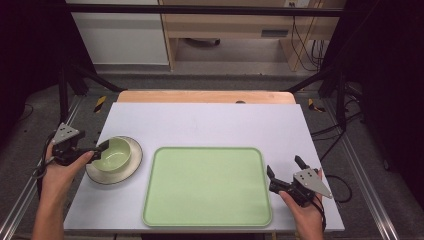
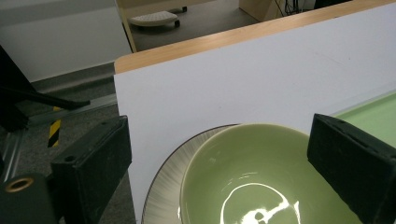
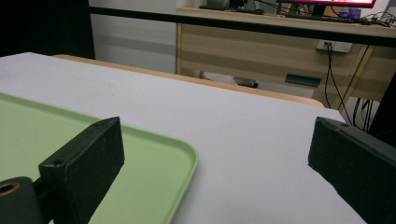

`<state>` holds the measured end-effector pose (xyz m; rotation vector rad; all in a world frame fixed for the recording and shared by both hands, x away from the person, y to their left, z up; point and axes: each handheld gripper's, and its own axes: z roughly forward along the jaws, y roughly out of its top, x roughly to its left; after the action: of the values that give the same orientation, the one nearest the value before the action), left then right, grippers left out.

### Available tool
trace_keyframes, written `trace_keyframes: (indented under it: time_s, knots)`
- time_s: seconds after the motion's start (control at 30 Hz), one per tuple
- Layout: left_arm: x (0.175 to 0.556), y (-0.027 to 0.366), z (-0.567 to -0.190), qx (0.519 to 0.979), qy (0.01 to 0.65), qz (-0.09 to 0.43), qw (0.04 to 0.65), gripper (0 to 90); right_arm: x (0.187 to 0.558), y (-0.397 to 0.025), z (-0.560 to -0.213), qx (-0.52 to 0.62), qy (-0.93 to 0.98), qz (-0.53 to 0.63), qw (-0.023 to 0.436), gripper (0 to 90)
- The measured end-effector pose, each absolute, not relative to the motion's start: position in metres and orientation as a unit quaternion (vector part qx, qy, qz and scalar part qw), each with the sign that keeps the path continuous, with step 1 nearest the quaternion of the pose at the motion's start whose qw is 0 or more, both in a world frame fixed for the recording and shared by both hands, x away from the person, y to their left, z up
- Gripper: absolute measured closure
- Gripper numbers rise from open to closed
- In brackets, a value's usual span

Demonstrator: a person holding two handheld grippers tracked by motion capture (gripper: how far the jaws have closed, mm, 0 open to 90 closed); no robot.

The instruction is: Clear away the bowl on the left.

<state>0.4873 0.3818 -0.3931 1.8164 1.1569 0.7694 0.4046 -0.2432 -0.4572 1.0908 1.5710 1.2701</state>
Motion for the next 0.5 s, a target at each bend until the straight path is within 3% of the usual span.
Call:
trace_keyframes:
  time_s: [0.33, 0.5]
  knots:
    - [0.49, 0.384, -0.4, 0.728, 0.477, 0.296, 0.394, 9.7, 0.405, -0.242, -0.458, 0.434, 0.626, 0.504, 0.407, 4.1]
    - [0.491, 0.384, -0.404, 0.729, 0.489, 0.288, 0.383, 16.3, 0.405, -0.241, -0.458, 0.432, 0.628, 0.502, 0.408, 4.4]
